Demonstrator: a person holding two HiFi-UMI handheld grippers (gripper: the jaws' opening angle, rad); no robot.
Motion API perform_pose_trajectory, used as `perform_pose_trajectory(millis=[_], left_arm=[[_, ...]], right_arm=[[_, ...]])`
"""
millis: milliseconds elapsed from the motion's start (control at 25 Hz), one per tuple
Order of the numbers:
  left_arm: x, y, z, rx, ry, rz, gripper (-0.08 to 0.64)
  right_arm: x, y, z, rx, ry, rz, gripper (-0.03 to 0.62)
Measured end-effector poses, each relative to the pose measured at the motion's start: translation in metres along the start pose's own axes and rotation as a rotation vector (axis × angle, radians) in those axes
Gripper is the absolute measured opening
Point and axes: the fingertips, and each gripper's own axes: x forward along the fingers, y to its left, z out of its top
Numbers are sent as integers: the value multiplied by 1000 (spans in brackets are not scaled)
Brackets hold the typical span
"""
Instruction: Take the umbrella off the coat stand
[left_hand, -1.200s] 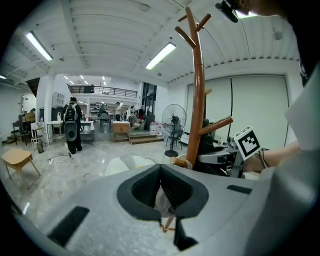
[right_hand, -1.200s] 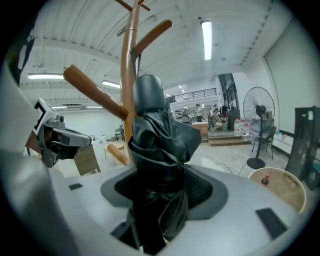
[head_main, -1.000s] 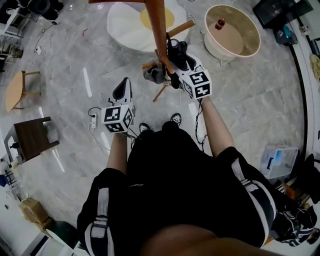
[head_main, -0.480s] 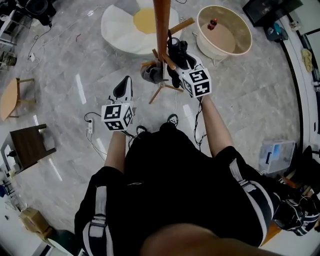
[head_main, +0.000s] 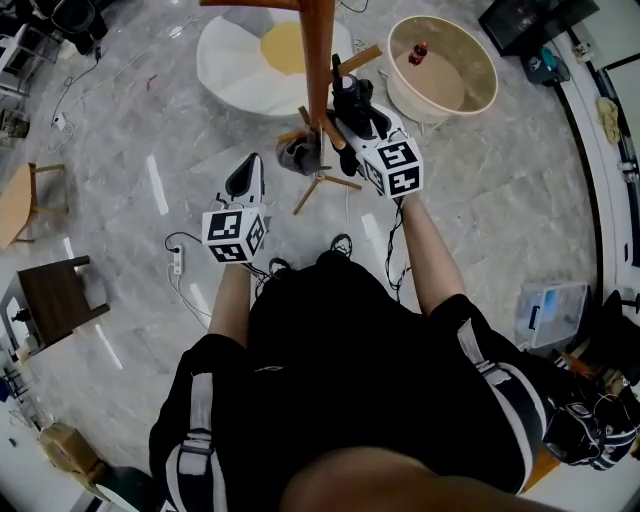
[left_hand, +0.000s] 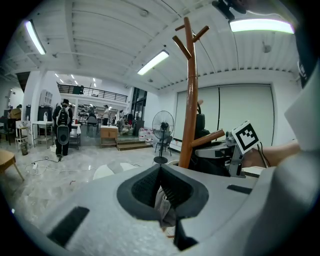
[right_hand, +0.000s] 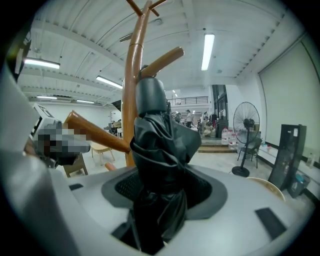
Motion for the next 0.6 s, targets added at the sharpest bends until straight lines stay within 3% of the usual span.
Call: perform_pose_trajectory(millis=[600], left_arm=[[20, -13, 6, 3, -8, -18, -3]], right_arm=[[-20, -31, 12, 28, -44, -41, 239]])
